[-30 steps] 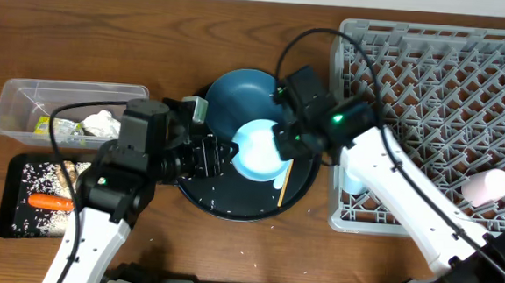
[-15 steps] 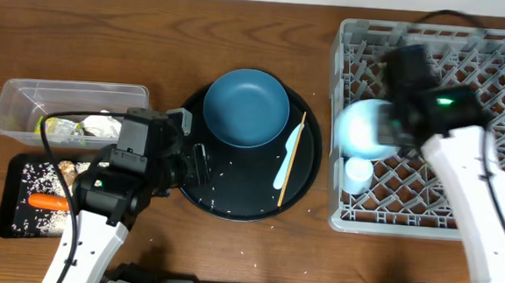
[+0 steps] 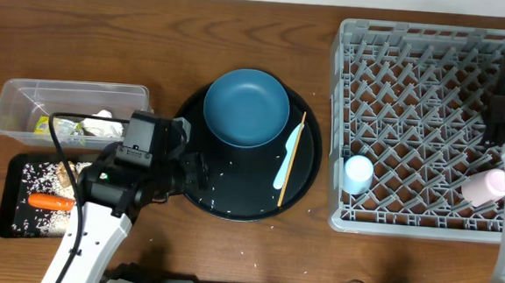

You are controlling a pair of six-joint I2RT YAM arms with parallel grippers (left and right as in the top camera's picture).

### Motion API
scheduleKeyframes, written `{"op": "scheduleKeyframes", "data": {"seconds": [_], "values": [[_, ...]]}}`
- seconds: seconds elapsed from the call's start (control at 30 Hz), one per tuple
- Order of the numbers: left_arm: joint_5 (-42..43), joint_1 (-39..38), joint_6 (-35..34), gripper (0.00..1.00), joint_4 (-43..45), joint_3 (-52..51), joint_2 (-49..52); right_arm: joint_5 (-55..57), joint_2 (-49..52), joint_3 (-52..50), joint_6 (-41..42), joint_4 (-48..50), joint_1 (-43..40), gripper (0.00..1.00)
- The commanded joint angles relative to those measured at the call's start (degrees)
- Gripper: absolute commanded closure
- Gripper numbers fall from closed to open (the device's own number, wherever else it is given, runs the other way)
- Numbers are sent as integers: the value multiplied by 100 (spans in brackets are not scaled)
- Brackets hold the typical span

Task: Sort waste into correct bins and load items into the dishwasher rack
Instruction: 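Carry the light-blue bowl right into the rack with the right gripper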

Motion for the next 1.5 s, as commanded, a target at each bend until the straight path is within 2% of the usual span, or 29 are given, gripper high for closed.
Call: {"op": "scheduleKeyframes", "data": {"seconds": [0.0,0.17,0.37,0.43,0.83,1.17,1.47], "values": [[-52,28,98,44,-39,-2,76,984,42,90,-680,525,-232,99],[-52,28,101,44,-39,-4,160,1513,330,90,-1567,1705,-420,99],[-59,28,243,44,-39,-22,306,1939,931,90,-3733,3720,-450,99],[-59,28,249,44,-37,-48,365,1937,1158,90,-4155,4085,-450,99],[-55,28,251,44,-59,-63,800,1928,2546,87,-4459,4253,-455,99],[-57,28,249,44,-79,-63,868,1709,3161,87,-4422,4168,-409,99],[-57,28,249,44,-79,-63,868,1353,3449,87,-4052,3965,-256,99]]}}
